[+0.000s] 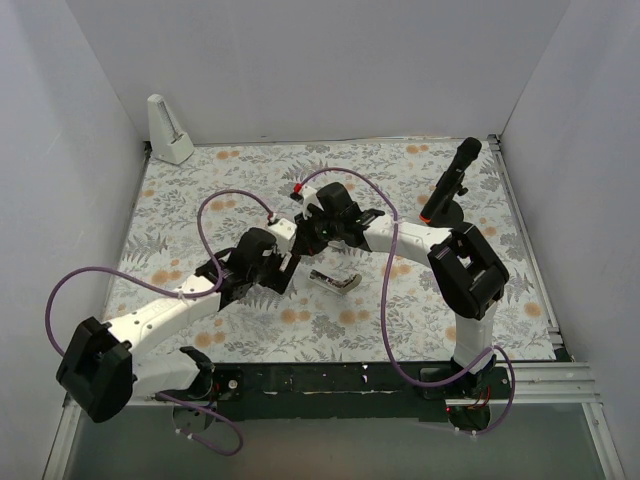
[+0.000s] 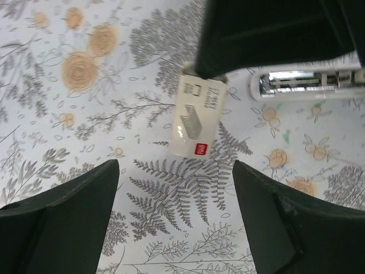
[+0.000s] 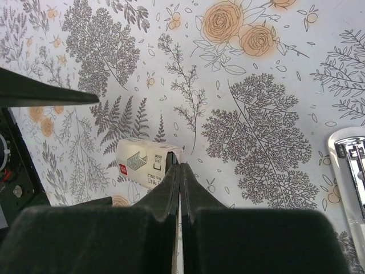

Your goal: Load the staples into the stapler

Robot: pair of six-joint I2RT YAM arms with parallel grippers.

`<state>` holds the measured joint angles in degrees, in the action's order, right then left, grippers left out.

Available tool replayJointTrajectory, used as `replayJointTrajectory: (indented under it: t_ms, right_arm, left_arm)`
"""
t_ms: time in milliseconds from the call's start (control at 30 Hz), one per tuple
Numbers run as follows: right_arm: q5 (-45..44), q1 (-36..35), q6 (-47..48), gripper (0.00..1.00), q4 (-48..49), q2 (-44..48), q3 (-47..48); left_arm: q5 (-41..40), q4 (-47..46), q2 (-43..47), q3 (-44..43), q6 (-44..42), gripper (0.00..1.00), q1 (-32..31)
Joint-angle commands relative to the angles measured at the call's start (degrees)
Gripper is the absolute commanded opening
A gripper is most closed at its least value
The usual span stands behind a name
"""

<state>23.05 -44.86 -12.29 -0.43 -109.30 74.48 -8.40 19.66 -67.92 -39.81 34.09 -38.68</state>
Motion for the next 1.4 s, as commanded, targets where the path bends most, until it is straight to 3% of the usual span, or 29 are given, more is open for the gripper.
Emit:
replayJointTrajectory:
  t_ms: [0, 100, 167, 400, 867, 1367]
  right_arm:
    - [0.51, 0.13, -3.43, 0.01, 3.23, 0.31, 0.76]
    - [0.16, 0.13, -4.93, 0.01, 4.82, 0.92, -0.38]
    - [-0.54, 0.13, -6.07, 0.01, 5.70, 1.45, -1.26]
    - [-1.16, 0.13, -10.29, 0.01, 10.18, 2.95, -4.51]
    - [-0.11, 0.13, -13.28, 0.01, 13.43, 3.91, -6.98]
    - [1.03, 0.13, -14.42, 0.01, 14.40, 3.83, -7.42]
  left_arm:
    - [-12.93, -1.03, 8.04, -2.64, 15.79, 0.83, 0.88]
    - [-18.04, -0.59, 12.01, -1.06, 31.62, 0.83, 1.50]
    - [-18.67, -0.76, 16.31, 1.82, 42.83, 0.76, 1.93]
    - [-13.84, -5.15, 25.46, 10.98, 66.36, 0.69, 2.55]
    - [-7.94, -18.86, 20.73, 20.30, 73.67, 0.50, 3.61]
    - [-6.98, -22.12, 16.33, 20.74, 75.25, 0.38, 5.63]
